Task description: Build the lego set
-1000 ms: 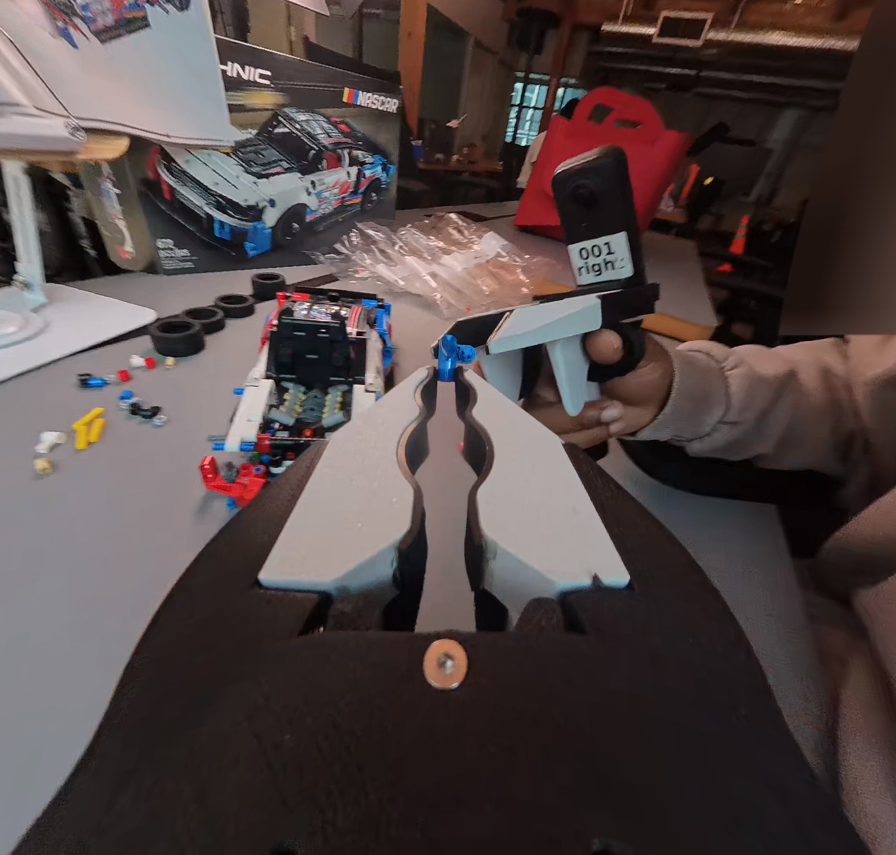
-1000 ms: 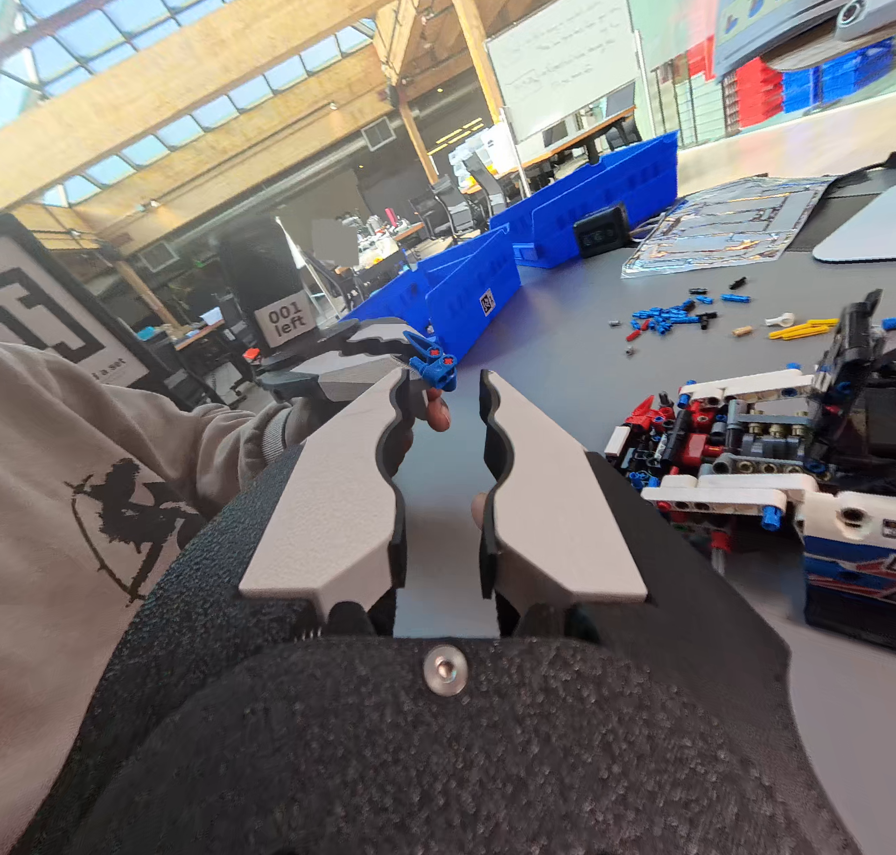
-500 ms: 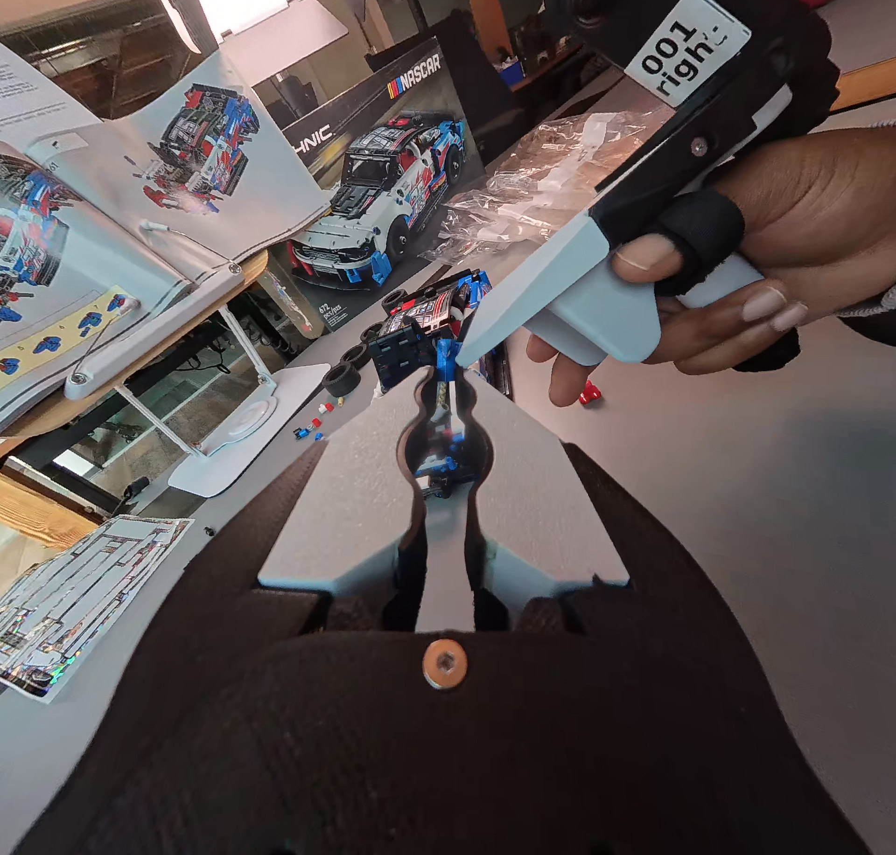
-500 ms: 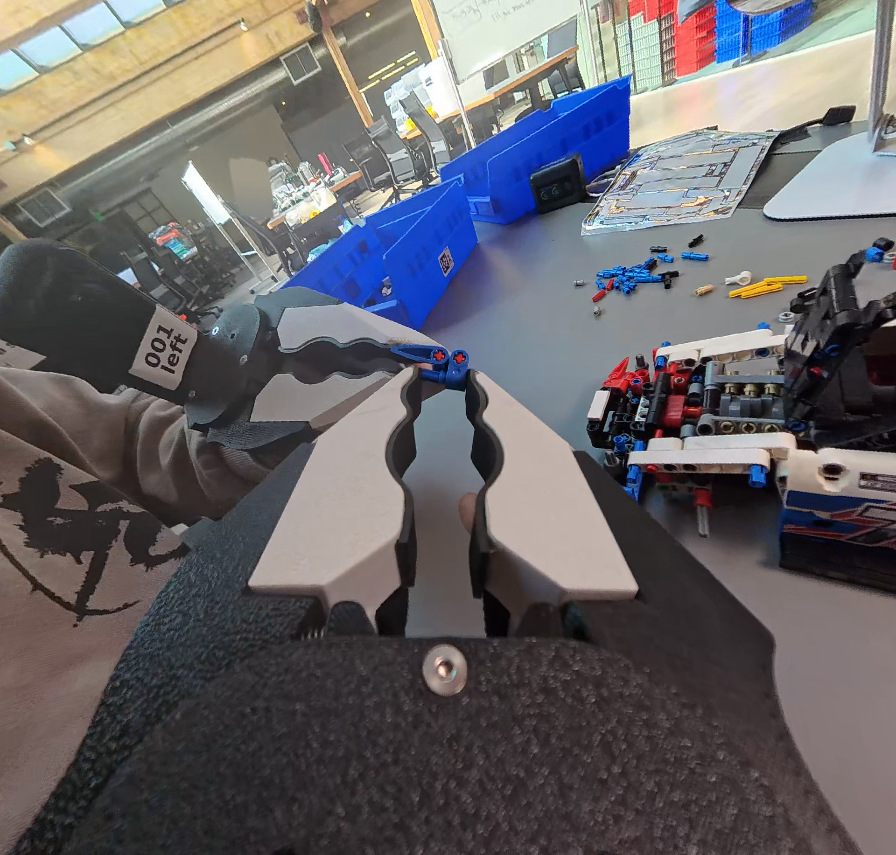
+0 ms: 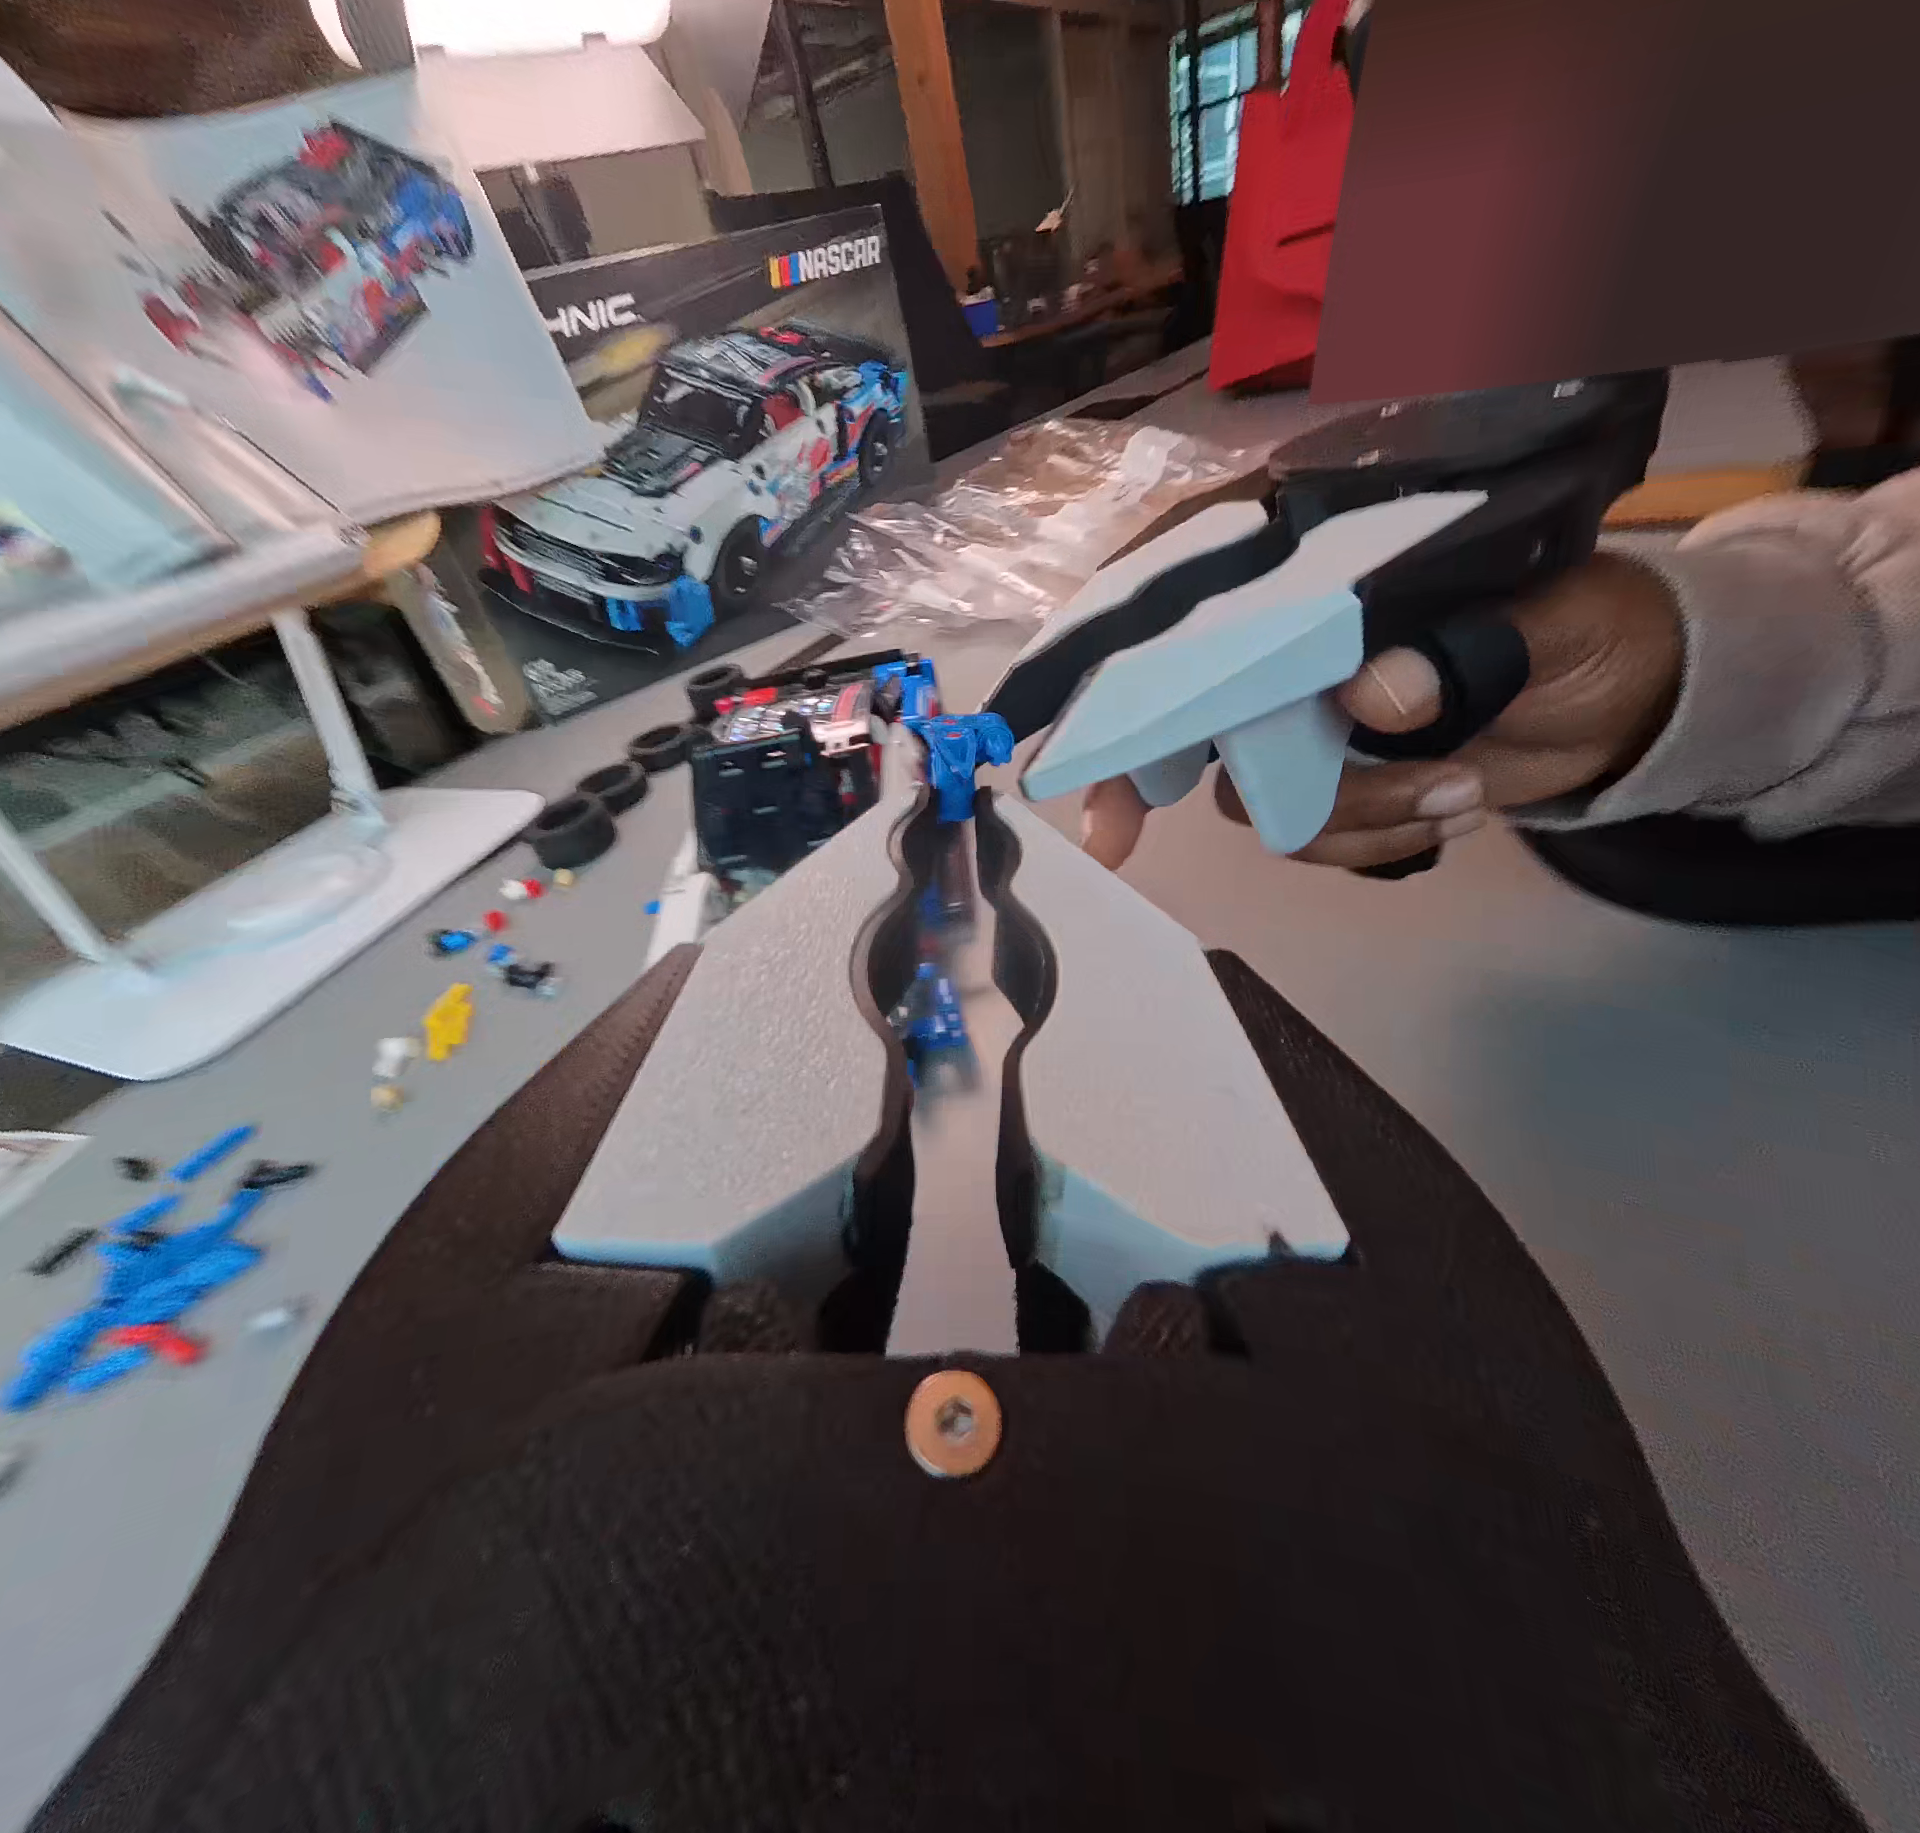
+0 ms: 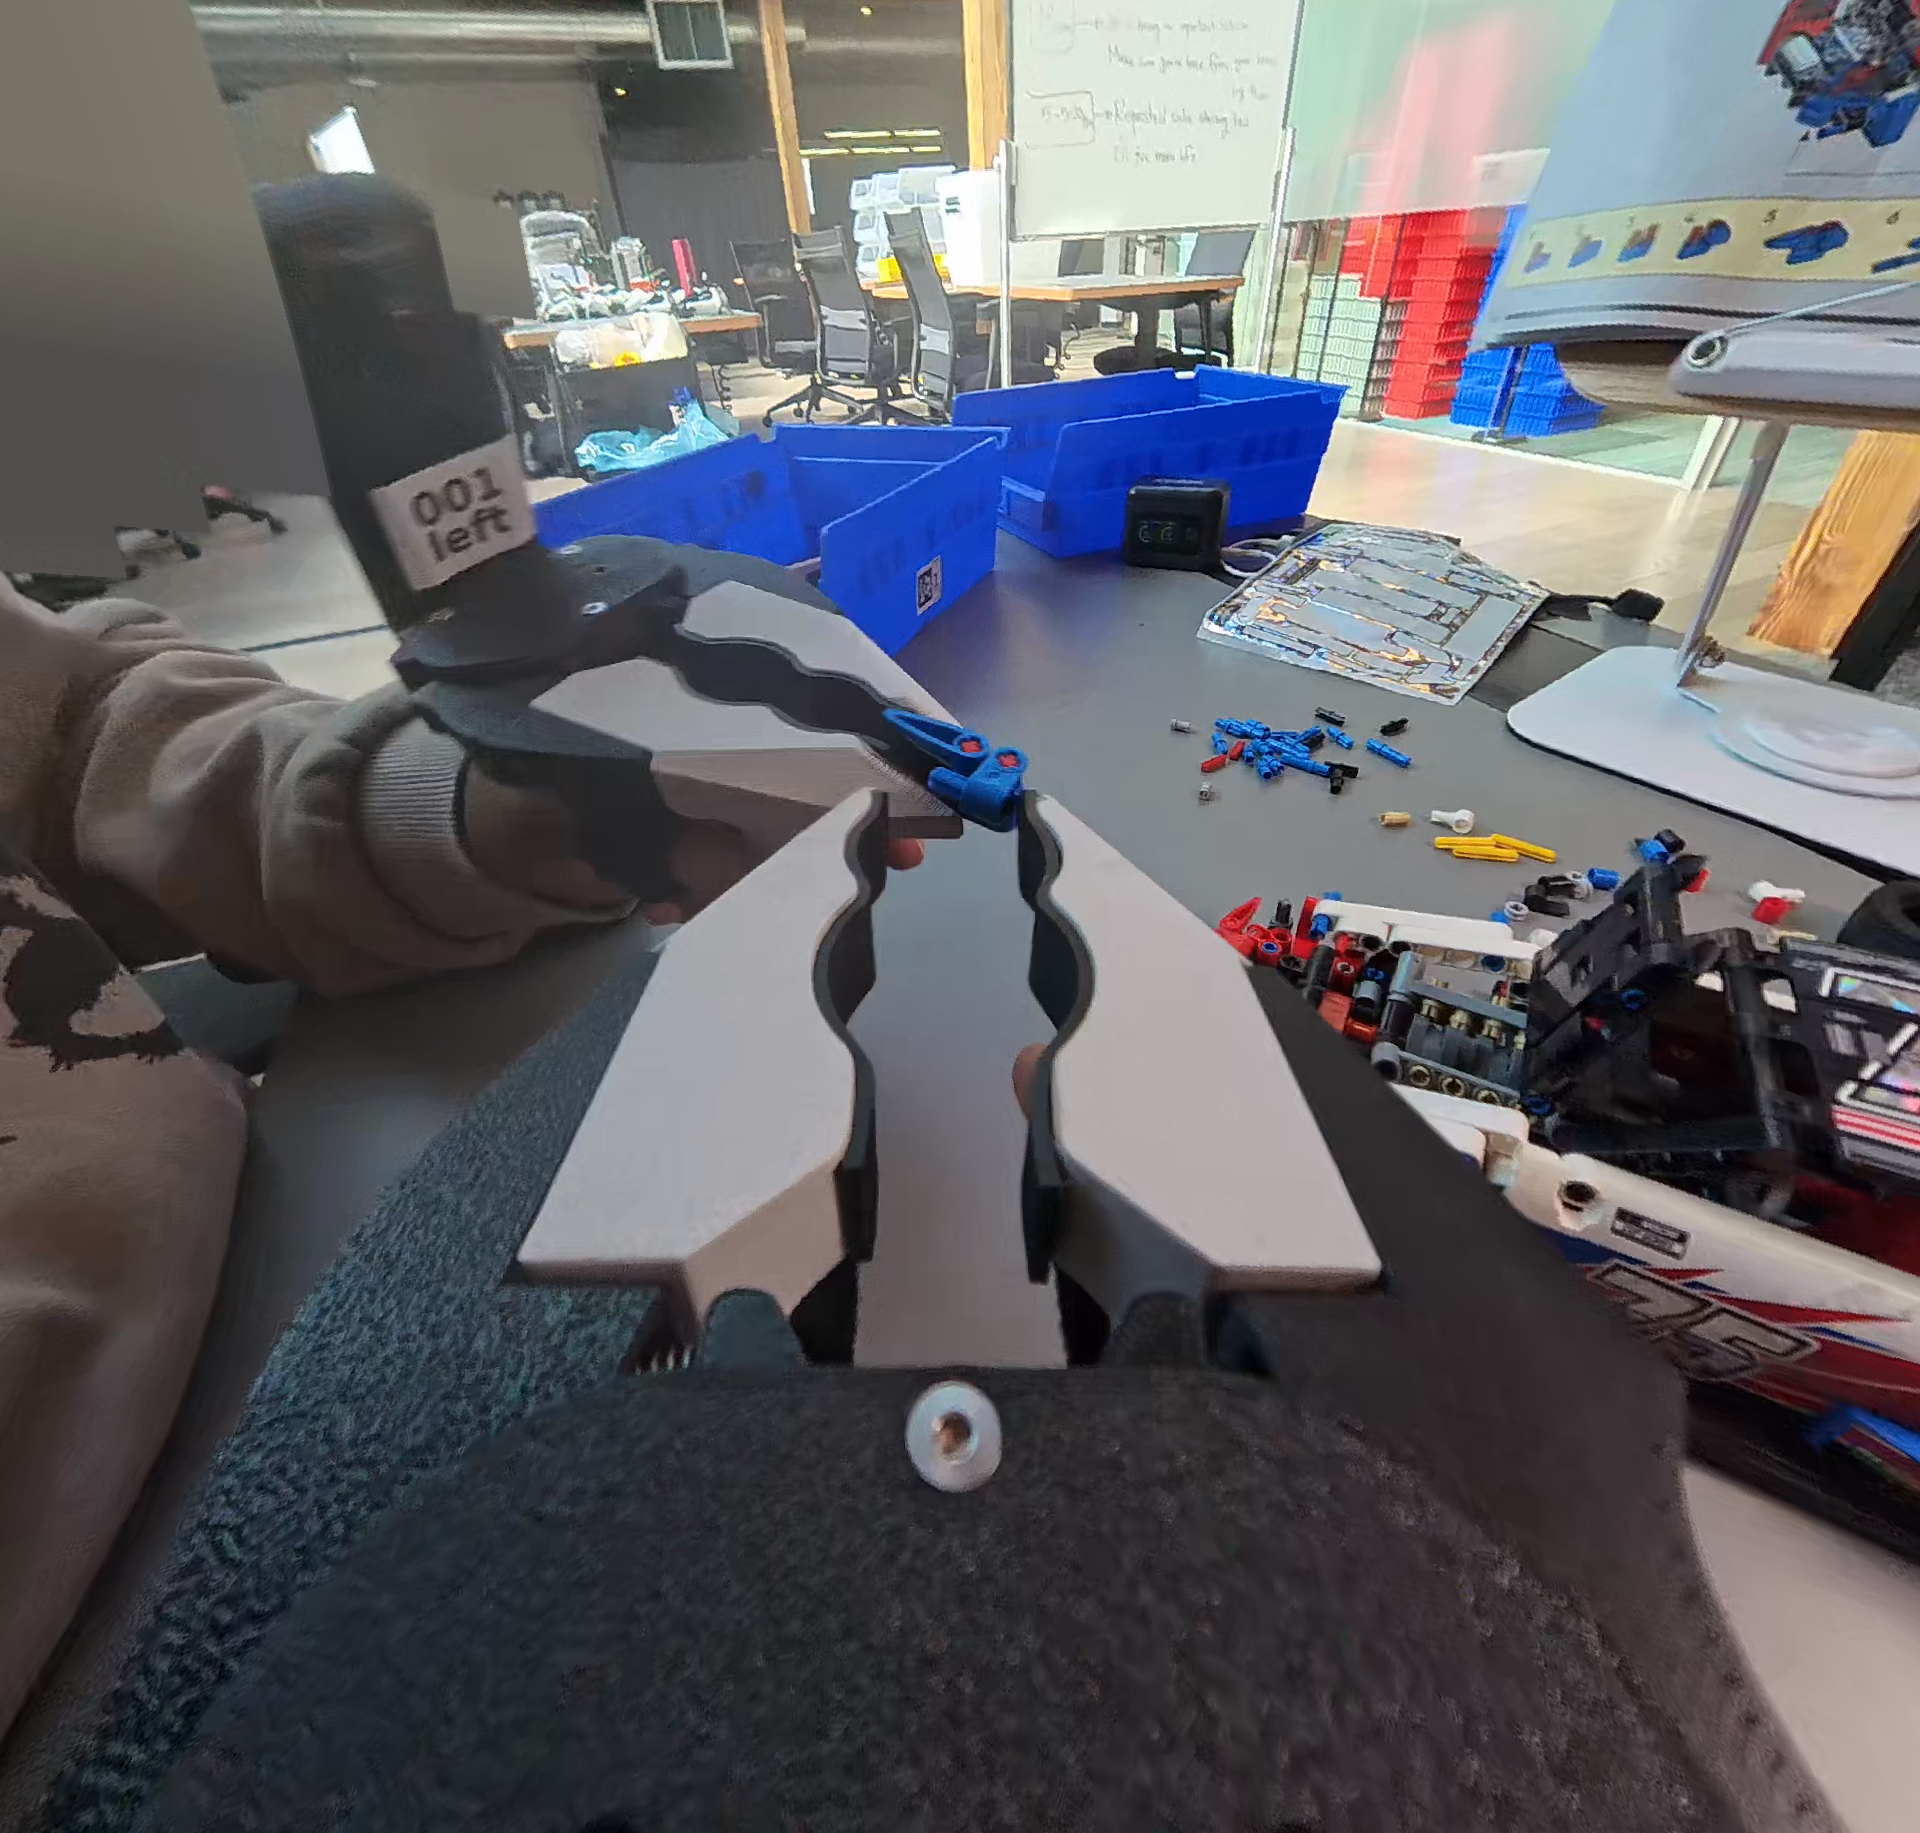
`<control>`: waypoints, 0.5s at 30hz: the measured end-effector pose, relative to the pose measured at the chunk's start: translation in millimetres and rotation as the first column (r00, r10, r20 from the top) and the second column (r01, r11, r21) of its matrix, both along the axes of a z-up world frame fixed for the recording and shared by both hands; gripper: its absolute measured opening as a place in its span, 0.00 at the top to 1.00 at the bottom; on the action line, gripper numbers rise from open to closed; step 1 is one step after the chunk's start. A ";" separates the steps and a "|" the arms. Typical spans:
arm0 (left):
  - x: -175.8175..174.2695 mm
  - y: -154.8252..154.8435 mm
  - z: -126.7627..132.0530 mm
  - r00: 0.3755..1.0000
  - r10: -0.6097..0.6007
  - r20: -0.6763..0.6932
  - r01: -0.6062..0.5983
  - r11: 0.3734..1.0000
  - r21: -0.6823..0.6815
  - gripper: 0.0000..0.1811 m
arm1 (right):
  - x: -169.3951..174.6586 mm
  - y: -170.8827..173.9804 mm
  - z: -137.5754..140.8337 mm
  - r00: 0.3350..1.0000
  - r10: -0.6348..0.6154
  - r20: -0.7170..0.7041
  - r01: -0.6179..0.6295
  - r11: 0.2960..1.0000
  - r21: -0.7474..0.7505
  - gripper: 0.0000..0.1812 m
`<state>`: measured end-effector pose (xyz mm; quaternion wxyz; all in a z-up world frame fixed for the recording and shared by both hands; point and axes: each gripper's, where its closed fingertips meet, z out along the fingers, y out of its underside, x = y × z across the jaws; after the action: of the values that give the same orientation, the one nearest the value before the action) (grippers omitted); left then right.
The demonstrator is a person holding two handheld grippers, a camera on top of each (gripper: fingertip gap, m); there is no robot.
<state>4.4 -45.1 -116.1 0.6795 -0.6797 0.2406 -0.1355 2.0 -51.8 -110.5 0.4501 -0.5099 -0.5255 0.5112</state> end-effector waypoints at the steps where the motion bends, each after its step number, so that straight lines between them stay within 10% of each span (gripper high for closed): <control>1: 1.6 -0.6 -1.2 0.990 -0.066 0.127 0.075 0.995 -0.071 0.97 | 1.5 -2.8 1.1 1.000 0.026 -0.008 -0.025 0.999 0.036 0.82; 7: 2.3 -6.6 2.0 0.715 -0.225 0.662 0.455 0.869 -0.196 0.97 | 13.3 -6.9 -0.8 0.992 0.126 -0.011 -0.124 0.983 0.137 0.82; 15: 21.8 -16.1 -4.7 0.723 -0.301 0.622 0.522 0.827 -0.207 0.97 | 18.4 -10.1 -5.6 0.983 0.183 0.015 -0.183 0.974 0.131 0.86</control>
<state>26.2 -61.2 -120.7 0.5308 -0.6506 0.1462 -0.5230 20.4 -61.9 -116.2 0.4330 -0.4293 -0.6035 0.5139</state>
